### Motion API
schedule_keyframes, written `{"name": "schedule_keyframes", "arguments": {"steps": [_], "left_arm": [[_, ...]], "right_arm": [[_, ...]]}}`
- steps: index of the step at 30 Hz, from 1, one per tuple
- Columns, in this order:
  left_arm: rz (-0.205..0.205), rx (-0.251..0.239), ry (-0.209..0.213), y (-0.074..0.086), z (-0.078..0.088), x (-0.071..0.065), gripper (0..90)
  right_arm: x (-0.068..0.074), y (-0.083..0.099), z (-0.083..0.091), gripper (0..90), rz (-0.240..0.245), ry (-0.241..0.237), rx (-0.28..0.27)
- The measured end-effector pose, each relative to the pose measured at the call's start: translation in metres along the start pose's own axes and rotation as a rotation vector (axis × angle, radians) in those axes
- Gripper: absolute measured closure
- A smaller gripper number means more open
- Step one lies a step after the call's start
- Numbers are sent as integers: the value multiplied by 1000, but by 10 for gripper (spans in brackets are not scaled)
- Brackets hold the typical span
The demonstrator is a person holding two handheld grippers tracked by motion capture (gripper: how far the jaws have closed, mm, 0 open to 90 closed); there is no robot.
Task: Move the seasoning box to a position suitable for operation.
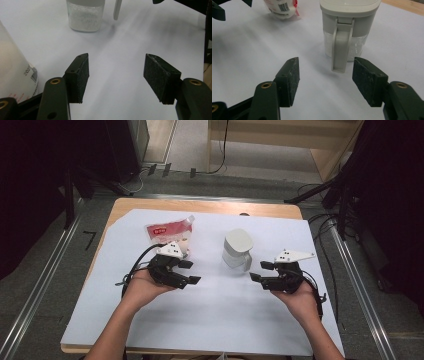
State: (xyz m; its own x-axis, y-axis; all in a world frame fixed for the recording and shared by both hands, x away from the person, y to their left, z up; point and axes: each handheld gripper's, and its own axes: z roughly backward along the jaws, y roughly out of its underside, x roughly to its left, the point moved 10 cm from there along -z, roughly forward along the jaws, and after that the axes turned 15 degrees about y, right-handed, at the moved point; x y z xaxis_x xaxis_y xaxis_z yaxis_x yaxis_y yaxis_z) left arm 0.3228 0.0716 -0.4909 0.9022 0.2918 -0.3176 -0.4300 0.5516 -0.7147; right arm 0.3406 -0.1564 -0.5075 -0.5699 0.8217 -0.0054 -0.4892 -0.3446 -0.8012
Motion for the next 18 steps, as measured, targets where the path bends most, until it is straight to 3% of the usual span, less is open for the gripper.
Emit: {"name": "schedule_keyframes", "arguments": {"steps": [6,12,18], "left_arm": [[-11,-12,-3,-2,4,-2,381],[5,-25,10,-2,4,-2,381],[-6,-19,8,-2,4,-3,379]], "right_arm": [[-1,-1,0,387,-2,7,-1],[-10,-14,-2,290,-37,53,-9],[-17,-27,-13,183,-77,109,3]]}}
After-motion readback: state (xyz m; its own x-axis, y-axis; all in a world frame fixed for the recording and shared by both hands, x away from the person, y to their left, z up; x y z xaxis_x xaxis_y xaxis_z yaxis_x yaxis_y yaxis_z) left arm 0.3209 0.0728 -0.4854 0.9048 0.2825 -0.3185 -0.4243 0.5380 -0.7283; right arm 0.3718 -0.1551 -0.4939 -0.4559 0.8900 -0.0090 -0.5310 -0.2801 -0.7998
